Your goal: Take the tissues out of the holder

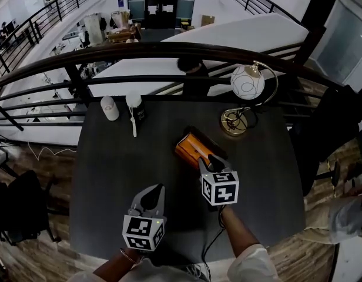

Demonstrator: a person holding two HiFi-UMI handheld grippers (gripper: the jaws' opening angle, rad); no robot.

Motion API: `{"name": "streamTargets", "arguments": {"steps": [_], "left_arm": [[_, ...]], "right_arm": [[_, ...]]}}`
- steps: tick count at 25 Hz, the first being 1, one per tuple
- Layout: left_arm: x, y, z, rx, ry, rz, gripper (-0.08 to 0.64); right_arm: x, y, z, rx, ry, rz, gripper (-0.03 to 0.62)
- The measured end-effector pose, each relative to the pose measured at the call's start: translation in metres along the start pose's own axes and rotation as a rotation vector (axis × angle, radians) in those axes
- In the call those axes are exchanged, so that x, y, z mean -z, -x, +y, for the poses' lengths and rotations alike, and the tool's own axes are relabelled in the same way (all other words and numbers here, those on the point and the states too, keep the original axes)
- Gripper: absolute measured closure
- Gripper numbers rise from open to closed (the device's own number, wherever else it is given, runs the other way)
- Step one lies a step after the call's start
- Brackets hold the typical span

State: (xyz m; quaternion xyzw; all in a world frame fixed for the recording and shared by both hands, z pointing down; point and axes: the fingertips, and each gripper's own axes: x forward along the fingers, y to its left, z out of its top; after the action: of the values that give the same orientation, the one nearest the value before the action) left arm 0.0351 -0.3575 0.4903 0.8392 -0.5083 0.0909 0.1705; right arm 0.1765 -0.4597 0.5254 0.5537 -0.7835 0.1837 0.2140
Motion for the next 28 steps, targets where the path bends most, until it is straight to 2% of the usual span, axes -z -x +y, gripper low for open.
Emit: {"name": "streamTargets", "arguments": {"steps": [10, 17, 23, 28], "left_arm": [[0.01, -0.029, 0.021, -0.046, 0.02, 0.033, 0.551], [0.012, -0.047, 0.034, -0.073, 0.039, 0.043, 0.551], [0.013, -0.059, 0.042, -0.091, 0.062, 0.043, 0.551], [0.012, -0.062, 0.047, -0.107, 0.078, 0.034, 0.551]], "right_arm": [[0.016, -0.068, -0.008, -0.067, 0.153, 0.141, 0.442], [0.029, -0.096, -0.014, -0.095, 0.166, 0.235, 0.419], [0.036, -0.109, -0.02, -0.083, 0.201, 0.284, 0.419], [0.044, -0.115, -0.017, -0.11, 0.213, 0.339, 0.424]]}}
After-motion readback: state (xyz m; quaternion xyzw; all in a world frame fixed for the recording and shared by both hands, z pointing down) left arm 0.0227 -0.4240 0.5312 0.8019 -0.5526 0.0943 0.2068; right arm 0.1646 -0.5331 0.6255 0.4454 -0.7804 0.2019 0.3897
